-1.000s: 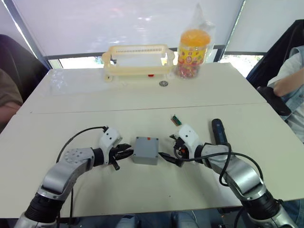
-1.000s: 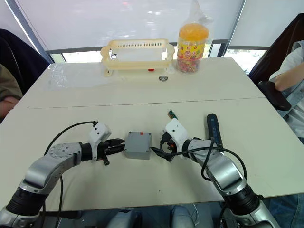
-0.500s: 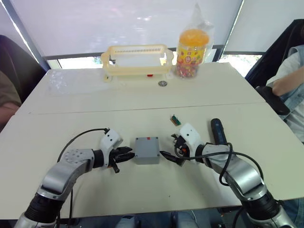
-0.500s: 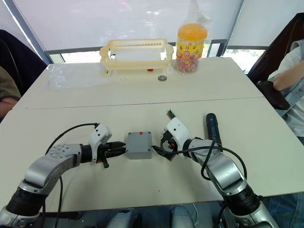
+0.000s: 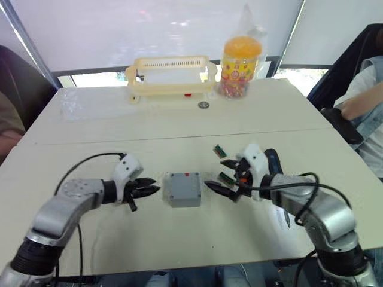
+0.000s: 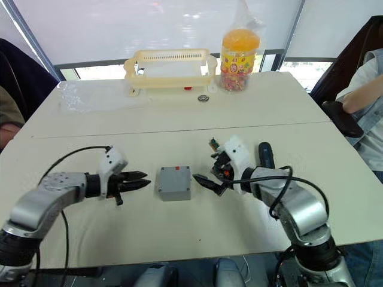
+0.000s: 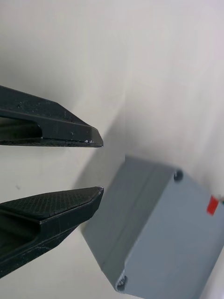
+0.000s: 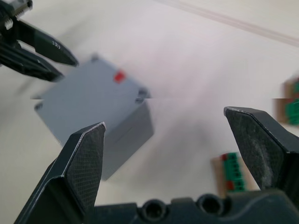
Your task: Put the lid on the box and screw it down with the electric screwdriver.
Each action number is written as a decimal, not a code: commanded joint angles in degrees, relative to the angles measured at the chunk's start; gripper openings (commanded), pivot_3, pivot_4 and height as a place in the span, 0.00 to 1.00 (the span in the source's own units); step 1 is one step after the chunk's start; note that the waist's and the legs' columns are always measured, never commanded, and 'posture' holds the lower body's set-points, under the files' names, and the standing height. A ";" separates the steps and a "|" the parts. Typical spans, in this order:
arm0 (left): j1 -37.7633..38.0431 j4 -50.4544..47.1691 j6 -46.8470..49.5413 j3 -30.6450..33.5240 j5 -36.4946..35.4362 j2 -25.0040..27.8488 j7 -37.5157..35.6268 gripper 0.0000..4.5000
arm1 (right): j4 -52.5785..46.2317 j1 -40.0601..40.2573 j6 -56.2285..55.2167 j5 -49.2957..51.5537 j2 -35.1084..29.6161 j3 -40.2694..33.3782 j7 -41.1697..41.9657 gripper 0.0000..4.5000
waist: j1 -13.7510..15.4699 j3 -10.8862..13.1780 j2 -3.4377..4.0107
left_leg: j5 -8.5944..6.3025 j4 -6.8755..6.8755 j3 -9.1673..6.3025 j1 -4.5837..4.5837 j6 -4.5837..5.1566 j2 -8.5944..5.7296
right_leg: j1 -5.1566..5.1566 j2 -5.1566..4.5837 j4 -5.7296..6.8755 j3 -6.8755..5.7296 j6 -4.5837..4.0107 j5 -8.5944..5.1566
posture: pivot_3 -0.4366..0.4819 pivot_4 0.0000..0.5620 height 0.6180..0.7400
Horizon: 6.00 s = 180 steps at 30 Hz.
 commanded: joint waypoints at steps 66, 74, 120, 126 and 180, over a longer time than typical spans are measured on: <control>-7.50 -11.00 5.54 -2.48 -7.62 3.44 -0.71 0.36 | 56.25 -17.75 -39.35 -14.97 12.34 1.18 -4.96 0.01 | -0.47 0.01 0.00 | 0.12 -0.02 0.03 0.02 -0.20 -0.02 | -0.12 0.07 0.23 0.08 -0.01 0.02 | 0.48 0.27 1.00; -7.66 -10.66 5.30 -2.69 -7.42 3.27 -0.53 0.36 | 55.72 -17.68 -39.15 -15.10 12.18 0.95 -5.36 0.01 | -0.48 0.01 0.00 | 0.12 -0.02 0.03 0.02 -0.20 -0.03 | -0.12 0.07 0.23 0.07 -0.01 0.02 | 0.48 0.27 1.00; -8.97 -6.82 -0.09 -8.17 -1.85 0.98 -3.67 0.36 | 14.65 -2.08 -21.00 -0.96 8.07 8.23 2.35 0.01 | -0.25 0.00 0.00 | 0.12 -0.02 0.01 0.03 -0.18 0.00 | -0.11 0.08 0.25 0.07 -0.02 0.02 | 0.48 0.27 1.00; -8.86 -6.85 -0.02 -8.12 -2.00 0.94 -3.62 0.36 | 15.48 -1.64 -21.87 -1.68 8.04 8.49 2.39 0.01 | -0.23 0.00 0.00 | 0.12 -0.02 0.01 0.03 -0.18 0.00 | -0.11 0.08 0.25 0.07 -0.02 0.02 | 0.48 0.27 1.00; -18.53 -8.98 -5.12 -11.55 -3.96 -0.49 -16.92 0.99 | 33.09 -19.10 29.75 34.66 -46.27 2.02 4.76 1.00 | 0.01 0.04 -0.01 | 0.00 0.12 0.31 -0.04 0.03 0.02 | 0.13 -0.02 -0.13 0.00 -0.03 0.00 | 0.48 0.27 1.00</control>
